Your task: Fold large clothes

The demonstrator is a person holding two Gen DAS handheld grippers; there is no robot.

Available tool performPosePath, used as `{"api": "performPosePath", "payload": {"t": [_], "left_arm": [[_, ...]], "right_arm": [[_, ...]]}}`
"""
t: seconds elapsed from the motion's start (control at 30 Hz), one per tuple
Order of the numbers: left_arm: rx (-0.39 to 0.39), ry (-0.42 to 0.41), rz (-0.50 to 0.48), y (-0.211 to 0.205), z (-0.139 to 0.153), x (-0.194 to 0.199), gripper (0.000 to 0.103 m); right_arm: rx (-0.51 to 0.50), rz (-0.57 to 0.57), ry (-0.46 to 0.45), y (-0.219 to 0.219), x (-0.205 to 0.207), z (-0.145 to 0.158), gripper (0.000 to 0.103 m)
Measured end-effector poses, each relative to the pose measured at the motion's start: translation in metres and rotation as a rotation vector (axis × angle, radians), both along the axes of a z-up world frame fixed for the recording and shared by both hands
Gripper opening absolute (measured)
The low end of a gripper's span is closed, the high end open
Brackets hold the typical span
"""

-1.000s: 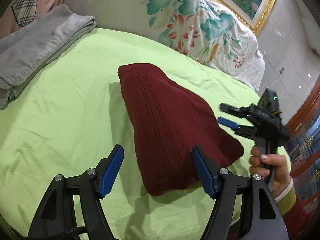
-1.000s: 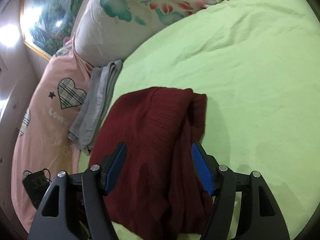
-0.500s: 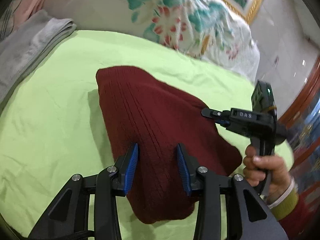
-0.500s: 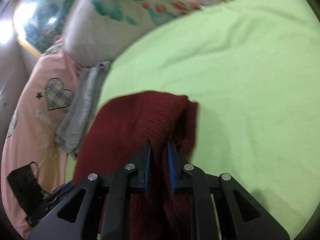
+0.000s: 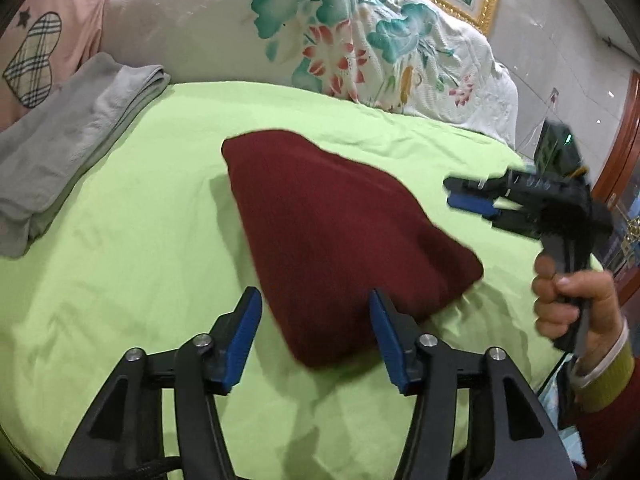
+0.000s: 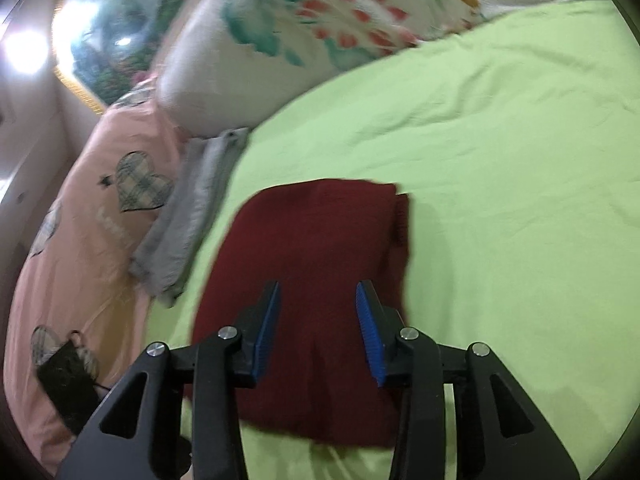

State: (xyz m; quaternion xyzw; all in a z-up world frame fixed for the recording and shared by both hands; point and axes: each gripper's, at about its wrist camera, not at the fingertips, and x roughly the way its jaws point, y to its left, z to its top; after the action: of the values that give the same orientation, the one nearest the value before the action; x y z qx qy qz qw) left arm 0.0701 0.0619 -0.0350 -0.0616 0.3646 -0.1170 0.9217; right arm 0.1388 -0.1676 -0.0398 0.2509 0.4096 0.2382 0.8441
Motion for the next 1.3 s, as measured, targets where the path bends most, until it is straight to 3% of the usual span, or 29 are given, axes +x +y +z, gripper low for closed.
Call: {"api": "performPosePath", "payload": {"t": [0.13,0.23,0.33,0.4,0.5,0.63,0.73,0.8,0.9,0.93,1.03,1.1,1.3], "left_arm": [[0.063,0.033,-0.008,-0.013,-0.018,-0.005,0.058],[0.138,0.006,0.009,-0.021,-0.021,-0.005,0.058],[0.149,-0.013,-0.005,-0.023,-0.014,-0.008,0.059],[0.1,-0.042,-0.028,-0.017,-0.003,-0.013,0.058],[-0.039,-0.088,-0.1,-0.003,0.019,-0.01,0.058],[-0.187,-0.131,-0.261,0.002,0.037,0.019,0.053],[-0.235,-0.047,-0.364,-0.005,0.025,0.051,0.044],[-0.227,0.041,-0.384,-0.009,0.006,0.069,0.035],[-0.215,0.118,-0.389,-0.01,-0.018,0.08,0.023],[-0.238,0.129,-0.385,-0.008,-0.022,0.081,0.02],[-0.301,0.198,-0.341,-0.006,-0.039,0.089,0.001],[-0.33,0.233,-0.34,-0.01,-0.048,0.095,0.0],[-0.215,0.175,-0.312,-0.015,-0.042,0.083,0.001]], "right_arm": [[0.007,0.08,0.004,0.027,-0.011,-0.002,0.04],[0.001,0.1,0.028,0.039,-0.012,-0.009,0.04],[0.004,0.106,0.034,0.042,-0.015,-0.011,0.04],[0.007,0.111,0.023,0.041,-0.017,-0.008,0.04],[0.018,0.11,0.005,0.037,-0.018,-0.005,0.04],[0.029,0.093,0.037,0.033,-0.014,-0.017,0.04],[0.022,0.074,0.076,0.029,-0.007,-0.034,0.04],[0.015,0.066,0.113,0.025,-0.001,-0.046,0.037],[-0.025,0.038,0.141,0.018,0.004,-0.059,0.016],[-0.031,0.026,0.151,0.015,0.005,-0.063,0.002],[0.01,0.004,0.176,0.003,0.009,-0.076,0.0],[0.012,-0.009,0.175,-0.001,0.01,-0.077,0.0],[-0.004,-0.011,0.163,0.0,0.008,-0.075,0.0]]}}
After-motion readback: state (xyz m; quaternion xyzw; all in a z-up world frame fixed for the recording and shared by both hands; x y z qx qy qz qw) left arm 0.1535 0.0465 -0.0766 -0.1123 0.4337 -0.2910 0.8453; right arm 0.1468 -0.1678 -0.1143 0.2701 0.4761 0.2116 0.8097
